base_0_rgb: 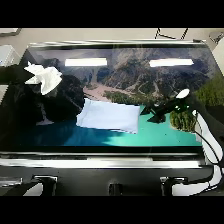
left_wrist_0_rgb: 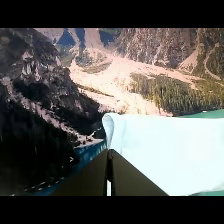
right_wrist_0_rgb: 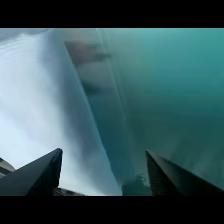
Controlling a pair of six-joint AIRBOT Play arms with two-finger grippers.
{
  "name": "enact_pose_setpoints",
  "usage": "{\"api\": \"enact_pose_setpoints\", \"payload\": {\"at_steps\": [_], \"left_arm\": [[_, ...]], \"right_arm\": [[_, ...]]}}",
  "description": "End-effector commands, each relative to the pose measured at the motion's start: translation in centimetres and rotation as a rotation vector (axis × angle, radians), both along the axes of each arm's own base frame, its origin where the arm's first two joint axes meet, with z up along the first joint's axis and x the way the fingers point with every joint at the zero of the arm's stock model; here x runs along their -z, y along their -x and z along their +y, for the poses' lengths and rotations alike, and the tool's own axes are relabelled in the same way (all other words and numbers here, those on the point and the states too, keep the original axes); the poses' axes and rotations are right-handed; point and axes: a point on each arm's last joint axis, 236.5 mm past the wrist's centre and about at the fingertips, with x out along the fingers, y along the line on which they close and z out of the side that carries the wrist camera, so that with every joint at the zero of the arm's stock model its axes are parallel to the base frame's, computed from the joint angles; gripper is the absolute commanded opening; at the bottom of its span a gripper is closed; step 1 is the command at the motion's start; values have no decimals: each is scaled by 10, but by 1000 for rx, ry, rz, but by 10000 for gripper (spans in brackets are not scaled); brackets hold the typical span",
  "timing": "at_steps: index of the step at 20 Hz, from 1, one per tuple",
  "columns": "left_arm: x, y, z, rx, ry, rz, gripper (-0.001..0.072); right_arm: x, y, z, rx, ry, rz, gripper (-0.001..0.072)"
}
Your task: Fold the clothes and pants, and hang the long-sleeved shirts on hangers.
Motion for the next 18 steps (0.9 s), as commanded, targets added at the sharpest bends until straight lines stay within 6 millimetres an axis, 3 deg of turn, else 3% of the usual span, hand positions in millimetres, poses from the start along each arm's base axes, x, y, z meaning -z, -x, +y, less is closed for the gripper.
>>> {"api": "enact_pose_setpoints", "payload": {"at_steps": [1, 4, 6, 7, 8, 10, 12, 14, 16, 18], "left_arm": [[1, 0, 0, -12, 11, 9, 26], [1, 0, 0, -20, 19, 14, 26], [1, 0, -1, -20, 21, 15, 26], [1, 0, -2, -17, 21, 15, 26], [1, 0, -3, -14, 21, 15, 27], [1, 0, -3, -14, 21, 15, 26], [0, 0, -3, -14, 21, 14, 26], [0, 0, -3, -14, 21, 14, 26], [1, 0, -3, -14, 20, 14, 26], [0, 0, -3, -14, 21, 14, 27]], "right_arm": [[18, -1, 29, 21, -120, -41, 620], [14, -2, 56, 0, -208, -52, 568], [9, 1, 67, -23, -237, -61, 370], [-7, 0, 75, -53, -310, -99, 186], [-25, -4, 77, -72, -372, -135, 50], [-65, -23, 61, -79, -416, -222, 50], [-116, -51, 25, -47, -388, -349, 50], [-166, -77, -31, 42, -285, -465, 50], [-207, -90, -97, 155, -144, -534, 50], [-243, -89, -161, 265, -30, -581, 50]]}}
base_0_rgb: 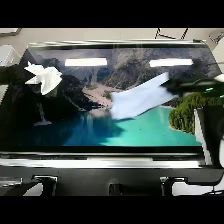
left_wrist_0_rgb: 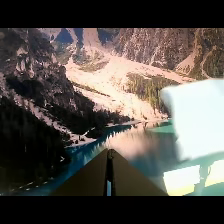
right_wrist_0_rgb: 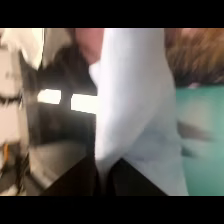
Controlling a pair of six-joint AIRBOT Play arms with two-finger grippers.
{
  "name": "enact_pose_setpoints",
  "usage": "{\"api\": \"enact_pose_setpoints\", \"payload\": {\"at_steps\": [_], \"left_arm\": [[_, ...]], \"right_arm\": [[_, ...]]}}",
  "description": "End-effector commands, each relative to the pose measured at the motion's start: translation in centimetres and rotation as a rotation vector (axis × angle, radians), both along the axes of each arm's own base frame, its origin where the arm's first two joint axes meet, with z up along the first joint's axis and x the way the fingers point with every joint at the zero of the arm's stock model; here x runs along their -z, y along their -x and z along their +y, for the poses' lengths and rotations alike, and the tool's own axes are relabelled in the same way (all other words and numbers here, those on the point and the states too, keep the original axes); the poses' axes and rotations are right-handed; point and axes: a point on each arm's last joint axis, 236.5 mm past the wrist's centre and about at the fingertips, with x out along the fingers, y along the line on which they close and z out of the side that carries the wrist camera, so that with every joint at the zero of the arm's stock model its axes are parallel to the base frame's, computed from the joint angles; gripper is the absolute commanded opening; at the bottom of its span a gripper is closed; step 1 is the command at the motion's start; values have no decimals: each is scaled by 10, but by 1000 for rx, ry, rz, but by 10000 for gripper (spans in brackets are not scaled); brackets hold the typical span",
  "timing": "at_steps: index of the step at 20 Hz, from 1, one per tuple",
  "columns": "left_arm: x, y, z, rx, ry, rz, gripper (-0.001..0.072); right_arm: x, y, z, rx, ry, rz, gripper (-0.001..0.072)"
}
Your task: Fold the clothes and pants, and hang the long-sleeved shirts on hangers.
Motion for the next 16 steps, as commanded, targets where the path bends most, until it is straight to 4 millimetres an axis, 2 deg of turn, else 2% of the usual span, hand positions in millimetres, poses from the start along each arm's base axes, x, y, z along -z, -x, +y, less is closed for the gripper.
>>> {"api": "enact_pose_setpoints", "payload": {"at_steps": [1, 5, 7, 13, 16], "left_arm": [[0, 0, 0, 0, 0, -1, 27], [0, 0, 0, 0, 0, 0, 26], [0, 0, 0, 1, 0, 0, 26], [0, 0, 0, 0, 0, 0, 27], [0, 0, 0, 1, 0, 0, 27]], "right_arm": [[-68, 6, -108, 240, 134, -50, 50], [-111, 33, -212, 516, 167, -61, 50], [-124, 51, -251, 639, 151, -51, 50], [-127, 126, -329, 875, 116, 39, 50], [-125, 170, -365, 1037, 164, 101, 49]]}}
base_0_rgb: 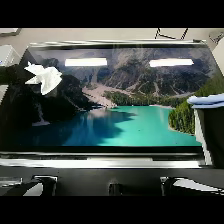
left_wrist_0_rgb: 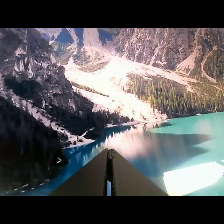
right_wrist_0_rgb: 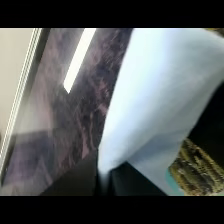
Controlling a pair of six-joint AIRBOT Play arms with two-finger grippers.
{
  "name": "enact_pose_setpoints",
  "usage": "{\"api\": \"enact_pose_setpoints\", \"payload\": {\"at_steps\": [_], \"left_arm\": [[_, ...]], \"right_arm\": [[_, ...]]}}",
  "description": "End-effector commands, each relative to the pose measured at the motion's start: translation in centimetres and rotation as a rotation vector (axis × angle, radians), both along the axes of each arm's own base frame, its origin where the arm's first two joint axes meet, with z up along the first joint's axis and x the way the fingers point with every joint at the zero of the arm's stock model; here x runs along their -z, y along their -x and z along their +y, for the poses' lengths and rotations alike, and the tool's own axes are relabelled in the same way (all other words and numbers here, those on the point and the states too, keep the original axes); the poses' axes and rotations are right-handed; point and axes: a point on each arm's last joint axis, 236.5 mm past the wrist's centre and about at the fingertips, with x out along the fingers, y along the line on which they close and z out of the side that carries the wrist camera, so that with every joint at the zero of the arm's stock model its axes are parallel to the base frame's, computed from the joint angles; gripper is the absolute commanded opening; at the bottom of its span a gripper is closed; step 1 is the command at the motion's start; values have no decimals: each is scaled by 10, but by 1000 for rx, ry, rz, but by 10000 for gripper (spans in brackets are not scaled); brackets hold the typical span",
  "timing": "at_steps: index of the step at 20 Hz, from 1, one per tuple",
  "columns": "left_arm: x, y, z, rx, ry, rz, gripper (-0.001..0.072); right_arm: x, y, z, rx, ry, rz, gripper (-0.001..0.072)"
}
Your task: Fold the clothes and pants, and hang the long-sleeved shirts on hangers.
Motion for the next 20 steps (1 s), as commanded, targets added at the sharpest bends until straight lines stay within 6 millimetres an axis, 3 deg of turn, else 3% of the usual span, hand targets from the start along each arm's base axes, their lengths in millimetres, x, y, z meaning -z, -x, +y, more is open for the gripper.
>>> {"api": "enact_pose_setpoints", "payload": {"at_steps": [1, 3, 7, 12, 14, 18, 19, 20], "left_arm": [[0, 0, 0, 1, 0, 0, 27], [0, 0, 0, 1, 0, 1, 27], [0, 0, 0, 1, 0, 1, 26], [0, 0, 0, 1, 0, 1, 27], [0, 0, 0, 1, 0, 1, 27], [0, 1, -3, 9, 2, 1, 27], [0, 1, -4, 10, 2, 1, 26], [0, 1, -5, 12, 1, 0, 27]], "right_arm": [[5, 56, -43, 198, 20, 92, 50], [29, 86, -50, 237, 39, 242, 50], [85, 149, -47, 273, 17, 552, 50], [148, 220, -21, 294, -25, 848, 50], [173, 232, -12, 290, -47, 900, 50], [209, 237, 4, 264, -108, 933, 66], [212, 236, 3, 270, -107, 927, 210], [211, 230, 1, 270, -102, 901, 486]]}}
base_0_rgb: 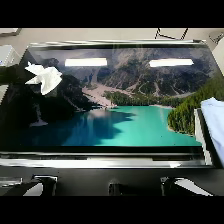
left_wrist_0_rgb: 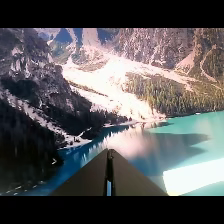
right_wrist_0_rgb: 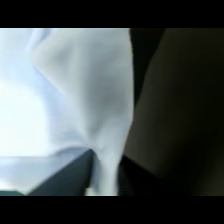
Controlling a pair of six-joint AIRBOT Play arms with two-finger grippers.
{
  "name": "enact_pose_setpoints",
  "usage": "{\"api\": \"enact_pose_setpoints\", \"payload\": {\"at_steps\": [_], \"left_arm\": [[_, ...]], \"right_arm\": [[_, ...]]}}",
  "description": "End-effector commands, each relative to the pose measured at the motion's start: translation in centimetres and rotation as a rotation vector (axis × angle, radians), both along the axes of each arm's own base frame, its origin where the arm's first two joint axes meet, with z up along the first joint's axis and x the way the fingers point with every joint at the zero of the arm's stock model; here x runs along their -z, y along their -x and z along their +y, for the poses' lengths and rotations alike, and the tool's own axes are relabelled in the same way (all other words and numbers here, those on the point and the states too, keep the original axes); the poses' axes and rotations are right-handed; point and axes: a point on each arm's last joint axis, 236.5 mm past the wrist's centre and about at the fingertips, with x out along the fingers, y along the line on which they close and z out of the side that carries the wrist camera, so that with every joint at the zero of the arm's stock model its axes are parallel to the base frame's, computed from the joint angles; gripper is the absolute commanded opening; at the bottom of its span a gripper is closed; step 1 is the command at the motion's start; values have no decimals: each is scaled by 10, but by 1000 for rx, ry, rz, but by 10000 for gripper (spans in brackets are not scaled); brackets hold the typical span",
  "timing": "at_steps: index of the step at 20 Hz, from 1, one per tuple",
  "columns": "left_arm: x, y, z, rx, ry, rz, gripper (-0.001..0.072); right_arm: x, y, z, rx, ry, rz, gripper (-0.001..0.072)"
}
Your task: Fold the clothes and pants, and hang the long-sleeved shirts on hangers.
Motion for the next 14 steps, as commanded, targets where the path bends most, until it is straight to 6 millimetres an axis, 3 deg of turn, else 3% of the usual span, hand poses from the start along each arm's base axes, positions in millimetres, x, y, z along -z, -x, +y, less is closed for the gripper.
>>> {"api": "enact_pose_setpoints", "payload": {"at_steps": [1, 3, 5, 6, 7, 8, 9, 10, 12, 13, 14], "left_arm": [[-1, 0, -3, 5, 4, -3, 27], [-14, -7, -10, -8, 68, -44, 26], [-56, -29, -16, -47, 165, -202, 26], [-79, -43, -11, -90, 179, -306, 25], [-99, -56, -1, -140, 158, -411, 24], [-105, -66, 8, -184, 113, -466, 23], [-92, -76, 19, -235, 63, -445, 24], [-64, -82, 29, -273, 6, -366, 24], [20, -76, 43, -291, -117, -77, 42], [67, -60, 45, -265, -164, 105, 243], [107, -37, 45, -235, -198, 291, 637]], "right_arm": [[9, -9, 0, -25, 6, -41, 659], [-22, -53, -18, -87, 100, -227, 679], [-101, -123, -52, -131, 321, -526, 676], [-148, -158, -59, -188, 446, -646, 675], [-185, -189, -53, -271, 539, -722, 675], [-214, -222, -32, -382, 602, -775, 675], [-226, -253, -1, -493, 611, -811, 674], [-223, -280, 40, -600, 566, -826, 674], [-179, -308, 121, -780, 383, -733, 676], [-150, -310, 159, -873, 277, -655, 680], [-119, -305, 196, -966, 154, -572, 690]]}}
